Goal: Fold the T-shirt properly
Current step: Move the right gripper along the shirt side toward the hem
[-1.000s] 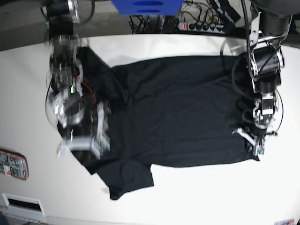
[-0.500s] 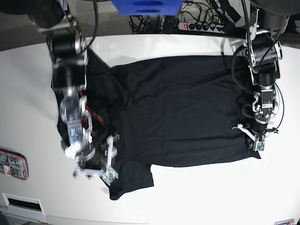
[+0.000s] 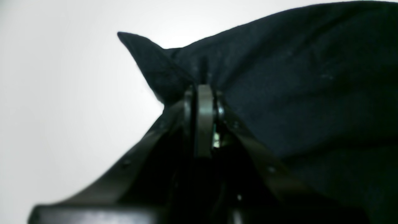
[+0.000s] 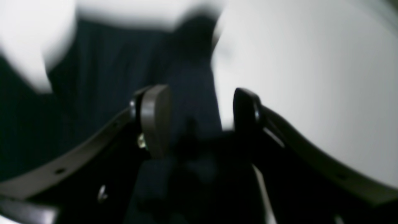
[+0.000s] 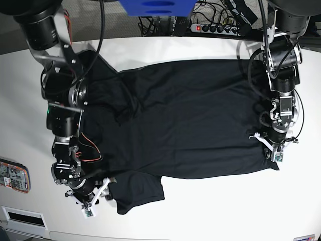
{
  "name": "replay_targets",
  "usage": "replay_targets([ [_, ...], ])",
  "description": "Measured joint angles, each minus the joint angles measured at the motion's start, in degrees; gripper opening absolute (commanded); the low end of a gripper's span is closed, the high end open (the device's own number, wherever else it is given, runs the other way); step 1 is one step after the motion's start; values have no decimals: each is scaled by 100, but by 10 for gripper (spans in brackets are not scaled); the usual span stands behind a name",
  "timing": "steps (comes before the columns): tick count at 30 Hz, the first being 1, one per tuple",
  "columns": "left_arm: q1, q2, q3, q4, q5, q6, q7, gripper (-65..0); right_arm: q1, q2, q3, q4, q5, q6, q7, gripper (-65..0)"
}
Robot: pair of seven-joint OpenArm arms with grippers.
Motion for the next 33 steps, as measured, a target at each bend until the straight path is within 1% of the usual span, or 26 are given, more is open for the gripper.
replay_targets([
  [1,-2,2,0,0,15,0,7,-650,59,-2,79,-232,-17,-146,136,-345],
  [3,0,2,0,0,13,7,-4,-650,175,-4,136,-769,-101,-588,531,-345],
  [4,0,2,0,0,13,7,4,-650,258,2,138,-1038,-96,-697,800,-345],
  [8,7,2,0,2,15,7,-7,-650,551,-31,136,-1969,-55,-1423,2225,-345],
  [10,7,0,0,2,15,2,-13,-650,538,-33,136,-2323,-57,-1665,2570,-345],
  [12,7,2,0,2,15,7,-11,-650,428,-24,131,-2559,-76,-1941,2675,-345],
  [16,9,2,4,4,15,9,-11,-650,74,28,131,-2662,-55,-2022,2900,-345],
  [18,35,2,22,133,20,7,70,-650,-68,26,131,-2684,-79,-2026,2828,-345],
  [19,70,4,31,238,48,7,149,-650,-105,22,131,-2704,-59,-2028,2970,-345],
  [21,131,50,28,350,61,26,188,-650,-92,24,131,-2708,-79,-2026,2813,-345],
  [23,208,90,26,459,57,68,133,-650,-74,22,131,-2702,-299,-2026,2830,-345],
  [26,210,98,26,505,63,59,219,-650,-105,0,131,-2702,-876,-2028,2962,-345],
  [27,212,98,26,505,63,59,216,-650,-103,-37,131,-2693,-1045,-2033,2953,-345],
  [29,221,101,26,509,61,59,192,-650,-74,-136,131,-2647,-1346,-2090,2745,-346],
  [30,225,107,26,511,61,59,195,-650,-55,-184,149,-2638,-1462,-2026,2682,-346],
  [31,229,111,26,511,59,59,195,-650,-39,-240,164,-2638,-1478,-1862,2640,-349],
  [32,254,111,26,525,61,61,190,-650,-42,-291,164,-2638,-1475,-1757,2645,-365],
  [33,282,111,26,531,61,61,142,-650,-55,-323,164,-2638,-1475,-1727,2645,-405],
])
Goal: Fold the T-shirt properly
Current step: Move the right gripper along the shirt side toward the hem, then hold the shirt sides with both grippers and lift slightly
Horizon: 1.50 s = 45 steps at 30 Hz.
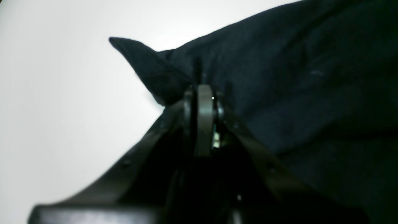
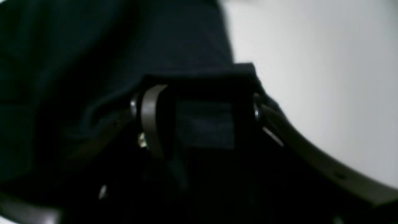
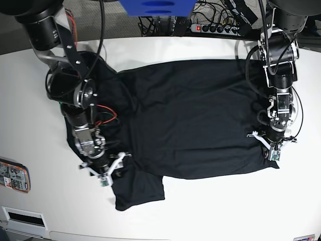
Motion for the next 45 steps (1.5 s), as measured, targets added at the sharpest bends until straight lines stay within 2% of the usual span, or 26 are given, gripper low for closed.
replay_targets([
  [3,35,-17,-2,0,-22,-24,-76,-650,-101,-13,2,74,11,227,63,-650],
  [10,33,-31,0,2,-22,-42,-52,-650,-717,-46,7,859,63,210,302,-650],
  [15,160,-26,0,468,92,-50,251,-650,-1001,-39,7,1602,-33,212,-125,-650],
  [18,413,2,-22,890,127,-94,334,-650,-1499,-31,81,2031,476,190,238,-650],
  [20,632,55,-247,1241,138,-131,334,-650,-1740,-31,79,2337,671,199,216,-650],
  [25,883,140,-660,1775,136,-107,365,-650,-2017,-46,57,3169,590,208,-323,-650],
  [38,1340,221,-859,2472,133,-153,334,-650,-3123,-31,48,5296,535,199,-444,-650],
  [40,1353,223,-944,2575,133,-149,354,-650,-3257,-33,48,5556,520,201,-664,-650],
  [45,1322,210,-925,2610,131,-109,339,-650,-3167,-28,46,5416,544,197,-1196,-650],
])
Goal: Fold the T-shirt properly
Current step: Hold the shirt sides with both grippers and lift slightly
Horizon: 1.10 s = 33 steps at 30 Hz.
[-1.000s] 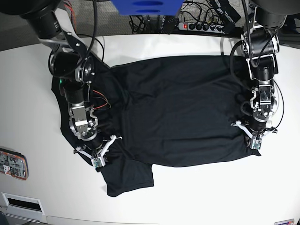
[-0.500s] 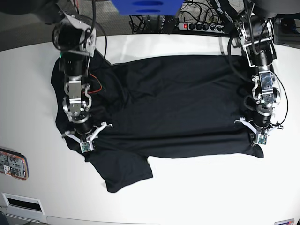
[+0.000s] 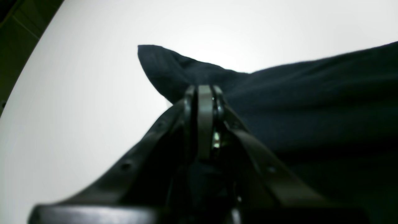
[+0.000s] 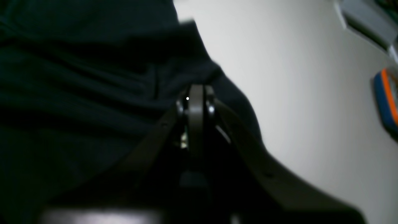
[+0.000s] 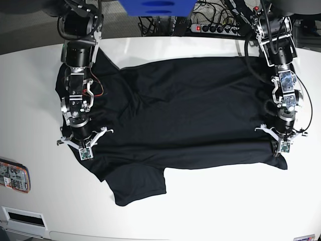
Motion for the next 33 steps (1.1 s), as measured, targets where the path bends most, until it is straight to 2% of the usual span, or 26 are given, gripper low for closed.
replay_targets([
  [1,4,7,0,0,-2,-15,2,-650,-4,0,0,-85,-2,4,-68,-648],
  [3,15,37,-4,-2,0,2,22,-650,11,-15,-44,-229,-4,37,-221,-517],
  [4,13,70,-4,-2,-2,7,24,-650,81,-17,-120,-245,11,-46,-306,-448],
  [6,13,120,-2,0,0,-7,4,-650,398,4,-380,-258,-33,37,-660,-343],
  [8,13,142,2,-2,2,-4,13,-650,776,-13,-682,-240,39,0,-713,-272],
  [9,13,138,2,-2,2,-4,13,-650,918,-24,-793,-249,57,-2,-802,-260],
  [14,15,177,-7,-2,0,17,-11,-650,1620,-127,-833,-997,151,46,-1241,-257],
  [16,66,210,4,0,4,0,0,-650,2015,-127,-802,-1519,514,20,-1180,-257],
  [20,157,190,2,-2,22,7,44,-650,2568,-129,-804,-2780,1506,-87,-682,-257],
  [21,155,190,-4,-2,17,20,42,-650,2579,-144,-813,-2999,1690,-232,-400,-257],
  [22,138,190,-2,-2,13,17,26,-650,2564,-181,-813,-3213,1860,-527,-26,-257],
  [26,116,205,0,-2,20,4,20,-650,2544,-160,-837,-3823,1884,-1519,940,-256],
  [31,125,205,0,-2,17,4,17,-650,2568,-116,-837,-4118,1484,-2218,1185,-255],
  [33,122,205,0,-2,17,2,20,-650,2557,-116,-837,-4133,1165,-2192,1198,-255],
])
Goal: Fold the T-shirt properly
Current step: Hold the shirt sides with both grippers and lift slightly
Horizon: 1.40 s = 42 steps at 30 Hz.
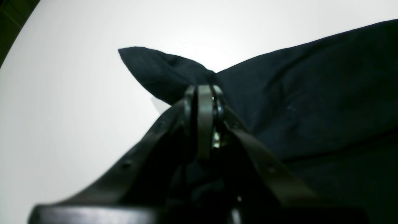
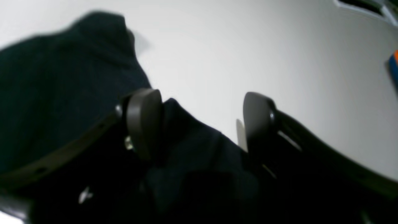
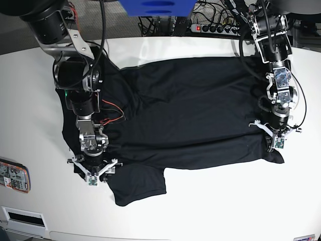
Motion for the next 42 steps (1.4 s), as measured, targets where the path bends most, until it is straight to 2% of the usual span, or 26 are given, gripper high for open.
replay_targets([
  [11,-26,79,0,0,2,0,0,-650,13,-46,0,17,-146,-20,-127,-255],
  [13,-26,63,0,0,0,4,0,-650,22,-129,2,11,-144,-26,-356,-255],
  [19,-26,63,0,0,0,2,0,-650,9,-382,0,-9,-149,9,-354,-256],
  [27,-22,66,0,0,0,2,2,-650,11,-234,35,-61,-162,-31,-330,-257],
  [32,-11,66,0,0,0,2,0,-650,66,-264,35,-529,-144,-87,4,-257],
  [37,-11,68,0,0,2,0,2,-650,85,-166,33,-540,-142,13,-7,-267],
  [39,-9,63,0,0,2,2,2,-650,90,-118,33,-540,-144,155,-33,-347],
  [40,-11,66,0,0,2,2,0,-650,87,-103,33,-540,-144,317,-50,-424],
  [42,-11,68,0,0,0,0,-2,-650,68,-101,35,-540,-160,505,-46,-642],
])
